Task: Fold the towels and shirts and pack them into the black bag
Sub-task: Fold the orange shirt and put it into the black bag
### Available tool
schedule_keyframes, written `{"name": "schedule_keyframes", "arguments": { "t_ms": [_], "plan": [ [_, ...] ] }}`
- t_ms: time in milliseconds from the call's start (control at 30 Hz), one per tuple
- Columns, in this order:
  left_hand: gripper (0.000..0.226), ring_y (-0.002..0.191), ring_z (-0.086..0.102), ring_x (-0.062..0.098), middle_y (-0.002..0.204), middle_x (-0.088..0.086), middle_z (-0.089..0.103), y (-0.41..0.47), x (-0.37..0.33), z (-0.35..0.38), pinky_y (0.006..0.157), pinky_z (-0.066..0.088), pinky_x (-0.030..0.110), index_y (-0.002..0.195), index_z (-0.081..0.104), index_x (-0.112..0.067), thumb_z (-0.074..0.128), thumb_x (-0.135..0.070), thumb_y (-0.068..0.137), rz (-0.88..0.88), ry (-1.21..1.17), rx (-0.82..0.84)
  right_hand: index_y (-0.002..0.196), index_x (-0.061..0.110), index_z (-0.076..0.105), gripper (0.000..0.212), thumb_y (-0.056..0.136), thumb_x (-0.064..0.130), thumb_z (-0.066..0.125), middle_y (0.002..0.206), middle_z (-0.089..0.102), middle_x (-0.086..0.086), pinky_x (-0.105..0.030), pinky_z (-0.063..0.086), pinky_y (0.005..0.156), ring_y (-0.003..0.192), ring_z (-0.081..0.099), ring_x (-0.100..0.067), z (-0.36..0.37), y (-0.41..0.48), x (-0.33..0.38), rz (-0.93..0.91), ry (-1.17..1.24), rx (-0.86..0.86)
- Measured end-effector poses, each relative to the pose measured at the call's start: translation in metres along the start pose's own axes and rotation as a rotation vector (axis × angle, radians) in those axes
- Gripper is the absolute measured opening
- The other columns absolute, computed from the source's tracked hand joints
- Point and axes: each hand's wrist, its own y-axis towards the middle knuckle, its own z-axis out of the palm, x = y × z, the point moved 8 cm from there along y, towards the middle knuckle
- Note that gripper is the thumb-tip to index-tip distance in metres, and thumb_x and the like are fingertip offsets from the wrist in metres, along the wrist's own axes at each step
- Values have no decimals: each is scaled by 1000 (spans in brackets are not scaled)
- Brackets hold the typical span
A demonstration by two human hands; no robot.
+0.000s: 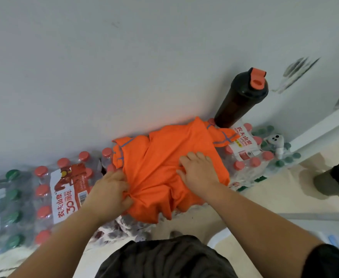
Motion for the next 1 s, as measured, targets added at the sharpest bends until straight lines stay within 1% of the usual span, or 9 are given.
{"name": "schedule_keyframes", "arguments": {
  "t_ms": [167, 267, 400, 500, 633, 700, 767, 867, 1000],
  "plan": [
    [24, 69, 47, 20, 68, -6, 48, -17, -8, -7, 64, 48, 36, 52, 56, -21, 52, -43, 62, -39, 52, 4, 86, 25, 60, 16, 83, 39, 66, 85, 65, 2, -39, 47, 72, 87, 61, -26, 5, -15, 6, -126, 2, 3],
    [32, 70, 49, 17, 68, -4, 51, -31, -9, 0, 66, 50, 36, 56, 57, -18, 50, -49, 65, -69, 55, 136, 86, 25, 58, 16, 85, 40, 58, 85, 63, 2, -39, 47, 71, 85, 60, -24, 5, -33, 12, -203, 94, 56],
    [39, 74, 58, 12, 80, -3, 63, -47, -15, -2, 70, 53, 32, 74, 65, -18, 53, -55, 76, -151, 43, 374, 87, 27, 55, 13, 92, 39, 58, 93, 62, 2, -37, 47, 74, 89, 59, -22, 7, -64, 19, -248, 224, 392],
    [35, 72, 60, 9, 77, -10, 62, -32, -14, -24, 68, 53, 34, 69, 57, -29, 49, -61, 79, -206, -85, 205, 87, 27, 58, 22, 91, 49, 60, 93, 64, 5, -36, 48, 74, 87, 60, -19, 8, -75, 19, -249, 191, 554],
    [39, 98, 58, 29, 106, 2, 60, 5, -2, -47, 81, 52, 44, 108, 64, -24, 47, -48, 83, -261, -23, -233, 90, 22, 63, 23, 90, 43, 52, 89, 62, 0, -38, 50, 75, 86, 60, -25, -25, -35, 9, -221, 266, 45],
    [50, 115, 53, 32, 128, 4, 57, 25, 2, -47, 94, 49, 49, 132, 57, -20, 52, -43, 88, -297, -4, -256, 111, 18, 67, 31, 88, 34, 54, 108, 65, -5, -43, 50, 89, 102, 60, -29, -38, -7, -5, -176, 217, -147],
    [58, 126, 47, 31, 142, 3, 51, 44, 4, -40, 101, 44, 47, 144, 46, -20, 57, -40, 90, -314, 41, -152, 140, 17, 53, 51, 90, 30, 58, 137, 56, -7, -48, 41, 105, 127, 51, -31, -35, 23, -17, -120, 111, -84],
    [46, 120, 48, 28, 130, 2, 55, 54, 10, -23, 95, 44, 44, 133, 55, -24, 55, -40, 89, -339, 170, 40, 157, 24, 25, 72, 94, 36, 57, 155, 38, -3, -45, 27, 115, 143, 33, -30, -17, 48, -34, -31, -9, 139],
    [13, 95, 59, 26, 98, 0, 65, 39, 8, -24, 82, 48, 39, 92, 64, -22, 55, -26, 84, -341, 98, -45, 149, 27, 35, 72, 88, 52, 62, 143, 51, -5, -46, 34, 107, 133, 43, -31, -11, 51, -47, 8, -102, 219]
  ]
}}
